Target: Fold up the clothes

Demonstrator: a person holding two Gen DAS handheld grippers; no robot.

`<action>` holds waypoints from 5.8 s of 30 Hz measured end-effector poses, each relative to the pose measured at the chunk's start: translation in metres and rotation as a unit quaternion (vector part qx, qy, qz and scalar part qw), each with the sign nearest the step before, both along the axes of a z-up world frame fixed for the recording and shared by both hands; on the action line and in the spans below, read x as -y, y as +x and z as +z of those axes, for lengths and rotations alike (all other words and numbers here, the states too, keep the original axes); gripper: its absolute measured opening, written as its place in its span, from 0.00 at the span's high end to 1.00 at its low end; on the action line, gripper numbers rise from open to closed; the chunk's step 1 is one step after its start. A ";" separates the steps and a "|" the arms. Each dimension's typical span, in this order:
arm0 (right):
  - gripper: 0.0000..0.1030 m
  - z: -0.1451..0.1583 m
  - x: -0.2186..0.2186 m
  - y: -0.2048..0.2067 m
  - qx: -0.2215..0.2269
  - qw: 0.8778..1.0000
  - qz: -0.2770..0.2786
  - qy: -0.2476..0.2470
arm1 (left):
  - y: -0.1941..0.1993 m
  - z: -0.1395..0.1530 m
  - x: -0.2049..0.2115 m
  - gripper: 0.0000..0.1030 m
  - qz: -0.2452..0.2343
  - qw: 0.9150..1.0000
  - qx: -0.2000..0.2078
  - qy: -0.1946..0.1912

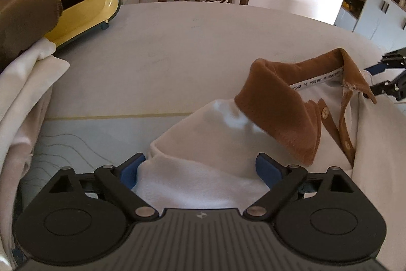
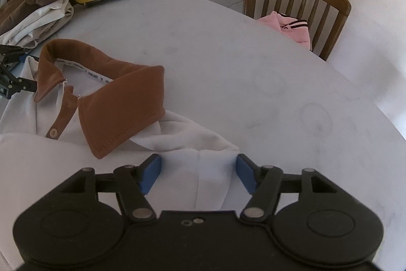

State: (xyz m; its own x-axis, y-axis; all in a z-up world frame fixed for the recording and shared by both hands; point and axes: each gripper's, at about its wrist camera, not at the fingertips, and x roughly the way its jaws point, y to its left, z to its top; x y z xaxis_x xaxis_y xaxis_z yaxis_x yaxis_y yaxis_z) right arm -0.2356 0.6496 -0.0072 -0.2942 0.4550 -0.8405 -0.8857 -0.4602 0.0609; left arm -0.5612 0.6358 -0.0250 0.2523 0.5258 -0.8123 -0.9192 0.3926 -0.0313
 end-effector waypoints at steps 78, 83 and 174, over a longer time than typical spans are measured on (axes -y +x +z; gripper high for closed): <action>0.00 0.047 0.329 -0.040 -0.059 0.989 0.083 -0.111 | 0.008 0.057 0.285 0.68 -0.371 0.922 0.086 -0.074; 0.00 0.024 0.361 -0.032 -0.047 0.984 0.074 -0.152 | -0.002 0.055 0.296 0.69 -0.366 0.922 0.091 -0.084; 0.00 0.083 0.273 -0.039 -0.052 0.996 0.078 -0.011 | 0.056 0.030 0.219 0.59 -0.315 0.944 0.052 -0.085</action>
State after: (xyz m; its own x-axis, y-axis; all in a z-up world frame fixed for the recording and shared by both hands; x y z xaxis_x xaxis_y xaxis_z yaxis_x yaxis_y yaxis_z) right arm -0.2743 0.3766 0.0754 -0.4448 0.3784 -0.8117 -0.7926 -0.5884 0.1600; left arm -0.5048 0.4166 0.0050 0.5545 0.1094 -0.8250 -0.4937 0.8412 -0.2203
